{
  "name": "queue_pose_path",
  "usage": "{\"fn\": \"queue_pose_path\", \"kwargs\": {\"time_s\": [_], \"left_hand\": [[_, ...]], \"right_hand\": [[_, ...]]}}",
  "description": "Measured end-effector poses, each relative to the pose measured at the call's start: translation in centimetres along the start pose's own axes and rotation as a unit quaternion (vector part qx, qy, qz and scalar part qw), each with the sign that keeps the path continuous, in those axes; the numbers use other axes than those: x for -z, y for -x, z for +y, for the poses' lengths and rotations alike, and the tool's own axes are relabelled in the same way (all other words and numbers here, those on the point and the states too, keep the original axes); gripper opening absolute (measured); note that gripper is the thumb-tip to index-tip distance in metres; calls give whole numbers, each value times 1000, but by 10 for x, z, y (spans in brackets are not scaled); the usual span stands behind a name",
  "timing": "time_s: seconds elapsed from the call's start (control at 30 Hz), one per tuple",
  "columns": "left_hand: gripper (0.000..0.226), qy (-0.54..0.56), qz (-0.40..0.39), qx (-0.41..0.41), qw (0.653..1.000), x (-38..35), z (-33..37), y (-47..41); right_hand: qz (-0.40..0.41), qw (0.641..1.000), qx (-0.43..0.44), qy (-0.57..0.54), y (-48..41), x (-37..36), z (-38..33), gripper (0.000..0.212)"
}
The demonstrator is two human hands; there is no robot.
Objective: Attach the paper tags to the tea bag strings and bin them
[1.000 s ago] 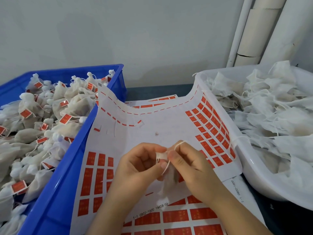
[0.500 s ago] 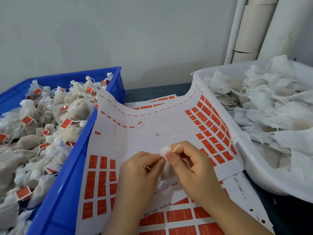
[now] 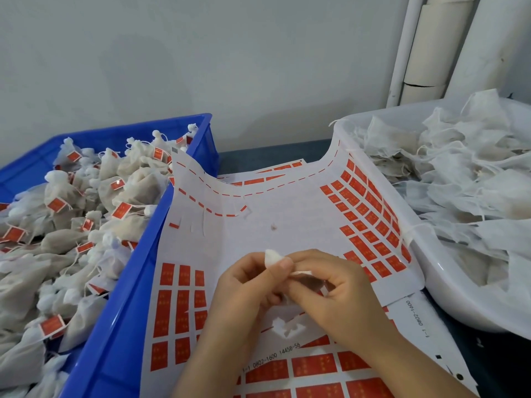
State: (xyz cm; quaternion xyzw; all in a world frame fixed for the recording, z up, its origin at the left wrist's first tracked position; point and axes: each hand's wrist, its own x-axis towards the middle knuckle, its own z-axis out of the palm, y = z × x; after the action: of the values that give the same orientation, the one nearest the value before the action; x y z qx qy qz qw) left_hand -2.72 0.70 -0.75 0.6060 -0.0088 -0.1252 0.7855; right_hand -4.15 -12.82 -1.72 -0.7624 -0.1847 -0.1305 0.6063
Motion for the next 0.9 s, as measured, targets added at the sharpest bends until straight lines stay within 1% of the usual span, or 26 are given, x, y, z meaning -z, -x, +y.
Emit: {"fn": "queue_pose_path", "kwargs": {"time_s": [0.07, 0.13, 0.2, 0.27, 0.3, 0.33, 0.43, 0.5, 0.57, 0.6, 0.67, 0.77, 0.9], "left_hand": [[16, 38, 6, -5, 999, 2, 0, 0], [11, 24, 28, -29, 999, 1, 3, 1], [17, 0, 60, -38, 997, 1, 2, 1], [18, -20, 71, -36, 997, 0, 2, 0], [18, -28, 64, -37, 997, 0, 3, 0], [22, -34, 56, -40, 997, -1, 4, 0], [34, -39, 39, -53, 997, -2, 4, 1], [29, -45, 24, -58, 997, -2, 5, 3], [15, -58, -16, -65, 996, -3, 5, 4], [13, -76, -40, -65, 994, -3, 4, 5], [21, -117, -73, -56, 989, -3, 2, 6], [27, -151, -65, -38, 986, -5, 2, 6], [28, -162, -23, -56, 985, -4, 0, 3]], "right_hand": [[-7, 1000, -16, 1, 0, -1, 0, 10], [0, 1000, -19, -14, 0, -1, -2, 10], [12, 999, -28, -41, -1, 1, -4, 6], [32, 995, -57, -71, -2, 3, -7, 11], [41, 993, -70, -80, -3, 4, -7, 14], [45, 992, -81, -84, -3, 4, -7, 16], [45, 990, -94, -98, -3, 3, -9, 15], [56, 987, -103, -110, -4, 5, -8, 18], [66, 981, -119, -137, -5, 7, -6, 24], [59, 980, -124, -145, -6, 8, -5, 25], [30, 978, -136, -154, -5, 8, -4, 25], [21, 973, -161, -165, -6, 7, -2, 23], [58, 975, -156, -146, -7, 8, 0, 27]]}}
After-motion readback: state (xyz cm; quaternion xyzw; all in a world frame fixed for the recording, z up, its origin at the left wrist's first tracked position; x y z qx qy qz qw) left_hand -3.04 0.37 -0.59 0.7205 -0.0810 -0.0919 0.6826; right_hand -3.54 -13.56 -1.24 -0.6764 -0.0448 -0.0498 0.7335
